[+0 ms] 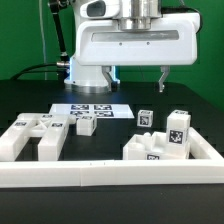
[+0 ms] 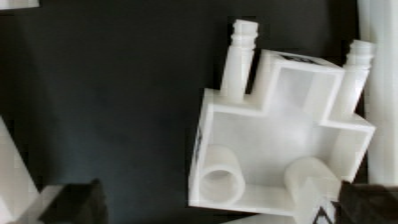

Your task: Assemble chair

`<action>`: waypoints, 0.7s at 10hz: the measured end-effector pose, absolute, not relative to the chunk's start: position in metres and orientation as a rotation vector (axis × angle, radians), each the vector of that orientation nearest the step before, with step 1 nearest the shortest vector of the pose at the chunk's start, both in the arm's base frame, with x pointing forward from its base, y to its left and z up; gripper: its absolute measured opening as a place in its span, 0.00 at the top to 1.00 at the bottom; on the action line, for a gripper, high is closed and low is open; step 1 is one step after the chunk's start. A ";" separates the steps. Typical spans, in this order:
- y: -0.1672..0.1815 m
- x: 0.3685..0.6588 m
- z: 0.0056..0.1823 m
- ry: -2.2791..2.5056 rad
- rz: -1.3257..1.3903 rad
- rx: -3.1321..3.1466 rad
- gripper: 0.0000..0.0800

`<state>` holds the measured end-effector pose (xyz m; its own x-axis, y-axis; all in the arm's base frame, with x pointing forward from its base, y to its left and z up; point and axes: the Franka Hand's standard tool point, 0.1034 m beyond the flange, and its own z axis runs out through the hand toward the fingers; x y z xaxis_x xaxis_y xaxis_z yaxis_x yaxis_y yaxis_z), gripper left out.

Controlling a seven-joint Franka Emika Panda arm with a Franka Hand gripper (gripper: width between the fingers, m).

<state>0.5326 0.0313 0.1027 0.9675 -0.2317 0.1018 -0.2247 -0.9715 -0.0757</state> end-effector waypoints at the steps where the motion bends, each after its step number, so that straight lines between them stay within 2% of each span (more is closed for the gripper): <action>1: 0.012 0.517 0.099 0.317 -0.144 -3.061 0.19; 2: -0.008 0.505 0.097 0.298 -0.127 -3.060 0.19; 3: -0.014 0.501 0.091 0.320 -0.144 -3.066 0.19; 4: -0.007 0.499 0.085 0.301 -0.153 -3.073 0.19; 7: -0.009 0.500 0.085 0.300 -0.147 -3.072 0.19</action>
Offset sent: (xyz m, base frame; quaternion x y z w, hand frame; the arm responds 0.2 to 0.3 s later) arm -0.0072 0.0179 -0.0262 -0.0093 0.0463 0.0040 0.9989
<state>0.5002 -0.0088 0.0851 0.9767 -0.1952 0.0894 -0.1903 -0.9799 -0.0605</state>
